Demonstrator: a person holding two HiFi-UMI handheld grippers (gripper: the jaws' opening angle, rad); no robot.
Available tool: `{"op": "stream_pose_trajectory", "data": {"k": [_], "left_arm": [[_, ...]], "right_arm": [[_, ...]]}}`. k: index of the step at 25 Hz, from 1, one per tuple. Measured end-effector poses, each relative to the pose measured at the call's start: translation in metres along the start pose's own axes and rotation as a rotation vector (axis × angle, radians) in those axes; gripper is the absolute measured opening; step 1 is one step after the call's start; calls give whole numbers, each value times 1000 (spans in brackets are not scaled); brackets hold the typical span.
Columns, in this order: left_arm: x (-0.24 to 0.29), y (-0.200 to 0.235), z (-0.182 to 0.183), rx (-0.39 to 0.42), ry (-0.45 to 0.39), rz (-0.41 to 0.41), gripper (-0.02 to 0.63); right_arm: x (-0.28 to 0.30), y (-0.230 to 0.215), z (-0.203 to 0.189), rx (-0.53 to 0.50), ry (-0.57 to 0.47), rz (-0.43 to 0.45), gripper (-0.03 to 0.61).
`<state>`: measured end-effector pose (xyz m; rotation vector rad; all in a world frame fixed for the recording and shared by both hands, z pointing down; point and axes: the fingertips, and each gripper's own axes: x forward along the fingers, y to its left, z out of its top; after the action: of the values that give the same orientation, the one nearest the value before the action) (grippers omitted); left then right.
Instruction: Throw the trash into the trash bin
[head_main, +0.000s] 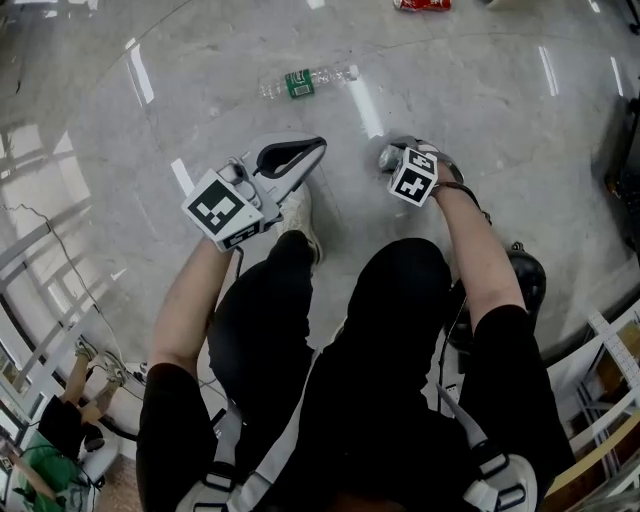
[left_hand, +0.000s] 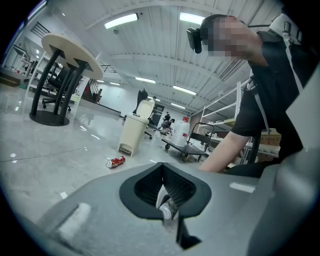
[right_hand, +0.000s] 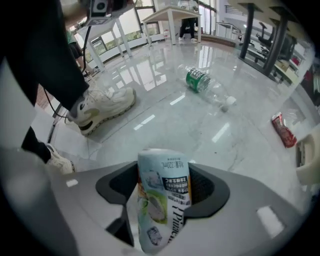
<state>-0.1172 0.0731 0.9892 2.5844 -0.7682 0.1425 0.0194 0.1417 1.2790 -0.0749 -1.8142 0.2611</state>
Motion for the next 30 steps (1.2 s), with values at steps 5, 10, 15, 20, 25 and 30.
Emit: {"op": "stream_pose_trajectory", "data": {"k": [5,10,15,20,25,30], "left_arm": [[-13,-4,84,20,36,23,0],[-23,-34,190,31,6,45,0],[-32,-84,288,43,-26,47,0],[-60,-117,359,-30,-81,90,0],[-92,-142,416,-50,-110,130,0],[-89,-154,467,57,-103,78,0]], "right_arm": [[-107,8,30,88,-83,-49,291],[-241,31,72,127,-143,-80,291],[-377,47,115,179,-234,-113,291],[-470,84,142,32,-187,-82,291],[-553,111,170,-177,-122,-136,291],[-608,110,187,-251,-79,-197,293]]}}
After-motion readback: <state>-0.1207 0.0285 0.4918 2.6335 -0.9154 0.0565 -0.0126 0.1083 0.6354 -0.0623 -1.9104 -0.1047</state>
